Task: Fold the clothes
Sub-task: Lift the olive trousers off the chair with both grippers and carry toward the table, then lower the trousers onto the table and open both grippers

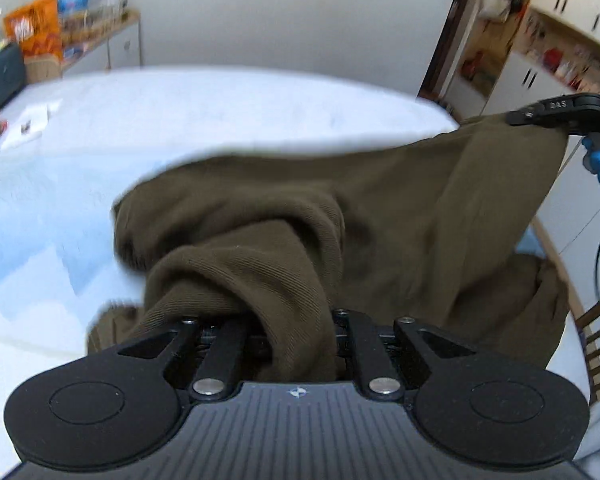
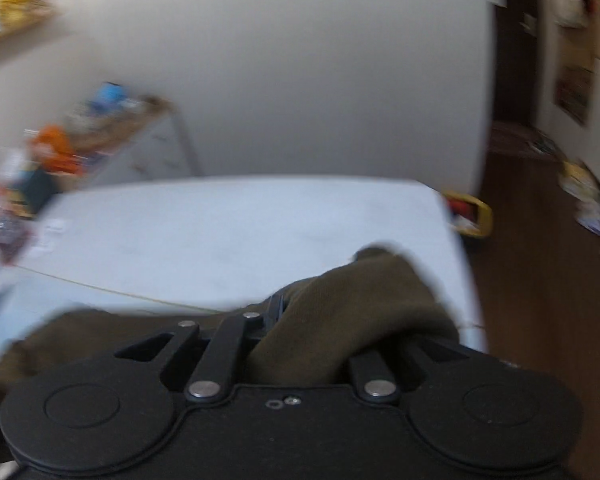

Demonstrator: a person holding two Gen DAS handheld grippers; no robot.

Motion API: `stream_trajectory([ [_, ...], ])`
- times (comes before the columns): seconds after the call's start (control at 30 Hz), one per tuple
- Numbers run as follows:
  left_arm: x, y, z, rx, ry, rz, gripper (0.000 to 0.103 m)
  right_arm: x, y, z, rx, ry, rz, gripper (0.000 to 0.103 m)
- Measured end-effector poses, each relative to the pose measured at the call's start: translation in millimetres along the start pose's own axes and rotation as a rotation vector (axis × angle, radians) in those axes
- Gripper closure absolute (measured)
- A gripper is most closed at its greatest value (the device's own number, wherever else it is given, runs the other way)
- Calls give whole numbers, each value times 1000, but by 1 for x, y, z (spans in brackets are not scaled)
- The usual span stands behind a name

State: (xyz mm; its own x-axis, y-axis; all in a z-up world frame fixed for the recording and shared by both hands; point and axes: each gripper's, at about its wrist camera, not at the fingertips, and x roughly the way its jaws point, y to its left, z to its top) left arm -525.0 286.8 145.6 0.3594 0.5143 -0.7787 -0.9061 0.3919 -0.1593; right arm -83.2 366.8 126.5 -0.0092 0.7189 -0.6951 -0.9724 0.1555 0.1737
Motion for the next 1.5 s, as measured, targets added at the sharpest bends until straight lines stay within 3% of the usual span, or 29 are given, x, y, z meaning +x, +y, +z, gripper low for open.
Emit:
stream_trajectory([
  [0.1,7,-8,-11,-33,64,-15,93,30,-34,-25,-16,92,-78,0],
  [0.17,5,-14,-16,-22,83,-1,91,46,-47,-41,-22,151,-83,0],
  [0.3,-11,-16,-13,-20,101,9,85,51,-55,-56,-54,167,-58,0],
  [0.4,-31,-10,-12,-26,114,-18,71,49,-54,-56,-63,179,-32,0],
  [0.47,-47,-5,-13,-11,119,-27,43,48,-46,-54,-60,193,-14,0],
  [0.5,-55,-2,-12,1,117,-30,37,44,-42,-53,-58,197,-9,0],
  [0.6,-72,9,-7,66,113,-47,31,32,-33,-52,-53,206,3,0],
  [0.67,-83,18,-5,139,107,-52,20,17,-28,-54,-48,216,11,0],
  [0.73,-88,35,-2,176,89,-34,18,2,-19,-56,-52,214,7,0],
  [0.83,-78,83,4,138,83,-20,18,-21,4,-55,-54,200,-18,0],
  [1.0,-27,161,4,28,134,-24,18,-31,89,-28,-81,197,26,0],
  [1.2,21,216,-2,-203,227,-269,21,22,265,7,-243,260,215,0],
  [1.27,26,222,-2,-224,231,-306,21,43,329,10,-344,267,269,0],
  [1.37,34,225,-3,-286,235,-355,21,77,398,-8,-481,317,258,0],
  [1.5,39,218,-2,-329,228,-421,22,125,448,-30,-620,401,172,0],
])
